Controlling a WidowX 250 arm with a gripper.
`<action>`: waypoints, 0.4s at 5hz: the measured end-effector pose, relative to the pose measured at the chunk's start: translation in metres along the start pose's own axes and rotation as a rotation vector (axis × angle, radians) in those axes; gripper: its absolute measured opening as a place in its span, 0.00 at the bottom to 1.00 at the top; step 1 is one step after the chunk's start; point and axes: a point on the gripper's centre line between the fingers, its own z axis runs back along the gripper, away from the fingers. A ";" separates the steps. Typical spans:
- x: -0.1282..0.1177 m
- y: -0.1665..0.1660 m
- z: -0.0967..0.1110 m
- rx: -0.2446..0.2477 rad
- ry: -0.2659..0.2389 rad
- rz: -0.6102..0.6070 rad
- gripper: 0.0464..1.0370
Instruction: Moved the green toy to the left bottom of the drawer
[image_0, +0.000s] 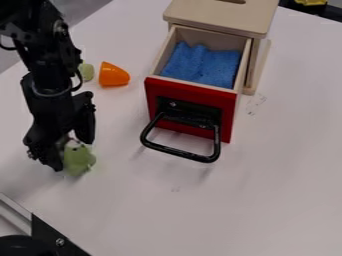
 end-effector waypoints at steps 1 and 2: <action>0.000 0.001 0.015 -0.021 -0.004 -0.010 0.96; 0.007 -0.002 0.047 -0.057 -0.049 -0.040 0.96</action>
